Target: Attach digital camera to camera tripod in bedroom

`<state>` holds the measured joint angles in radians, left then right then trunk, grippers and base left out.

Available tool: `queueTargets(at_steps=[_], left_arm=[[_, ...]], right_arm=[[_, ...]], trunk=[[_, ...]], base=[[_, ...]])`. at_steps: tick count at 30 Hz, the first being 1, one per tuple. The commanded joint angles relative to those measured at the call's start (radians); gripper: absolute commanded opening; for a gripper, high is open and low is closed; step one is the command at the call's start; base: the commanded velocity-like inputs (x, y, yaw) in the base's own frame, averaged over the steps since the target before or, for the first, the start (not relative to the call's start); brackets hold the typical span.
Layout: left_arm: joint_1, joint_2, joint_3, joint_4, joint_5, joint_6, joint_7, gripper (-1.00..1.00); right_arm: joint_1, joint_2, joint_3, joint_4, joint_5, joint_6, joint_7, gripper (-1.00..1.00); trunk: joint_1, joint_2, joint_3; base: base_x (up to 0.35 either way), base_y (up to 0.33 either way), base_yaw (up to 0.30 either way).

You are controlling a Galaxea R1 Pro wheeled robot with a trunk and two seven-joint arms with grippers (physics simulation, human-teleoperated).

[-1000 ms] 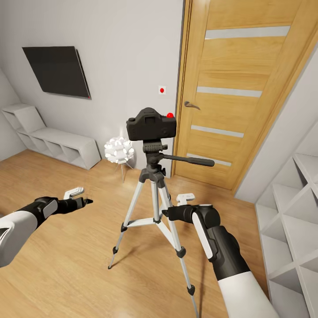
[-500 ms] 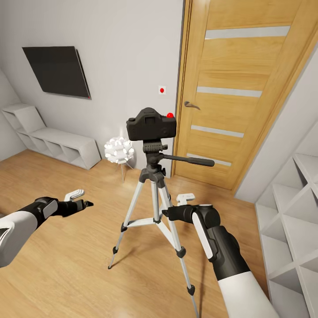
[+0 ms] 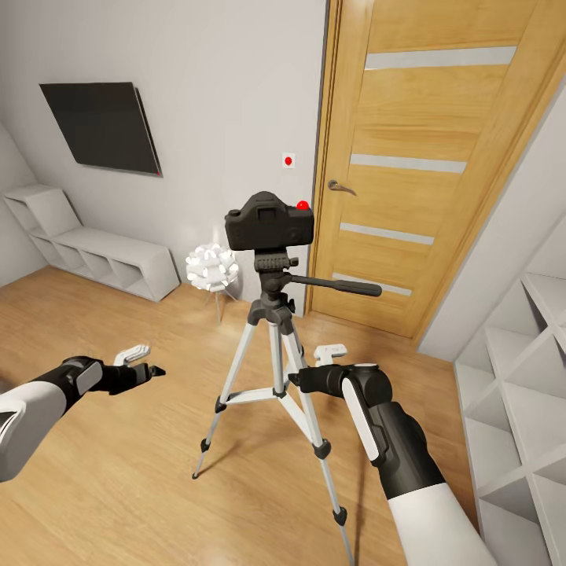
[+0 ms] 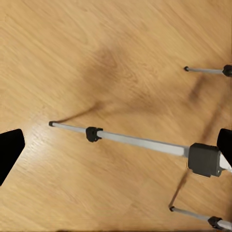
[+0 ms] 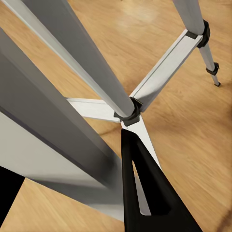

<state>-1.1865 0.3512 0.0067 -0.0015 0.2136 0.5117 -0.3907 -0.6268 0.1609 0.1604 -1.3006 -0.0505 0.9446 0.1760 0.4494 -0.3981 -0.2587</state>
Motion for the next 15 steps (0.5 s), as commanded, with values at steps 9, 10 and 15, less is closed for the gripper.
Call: queueTargets(at_steps=[9,10,15], left_arm=[[0.157,0.006,0.001,-0.001,0.004,-0.002,0.017,1.0],[0.196,0.006,0.001,-0.001,0.004,-0.004,0.033,1.0],[0.297,0.004,0.001,-0.001,0.012,-0.04,0.105,1.0]], right_arm=[[-0.001,0.0,0.0,0.0,0.024,0.005,-0.001,-1.0],[-0.001,0.0,0.0,0.0,0.024,0.005,-0.001,-1.0],[-0.001,0.0,0.0,0.0,0.024,0.005,0.0,-1.0]], trunk=[[0.001,-0.002,-0.002],[0.001,-0.002,-0.002],[0.001,-0.002,-0.002]], base=[[0.0,0.0,0.0],[0.0,0.0,0.0],[0.0,0.0,0.0]])
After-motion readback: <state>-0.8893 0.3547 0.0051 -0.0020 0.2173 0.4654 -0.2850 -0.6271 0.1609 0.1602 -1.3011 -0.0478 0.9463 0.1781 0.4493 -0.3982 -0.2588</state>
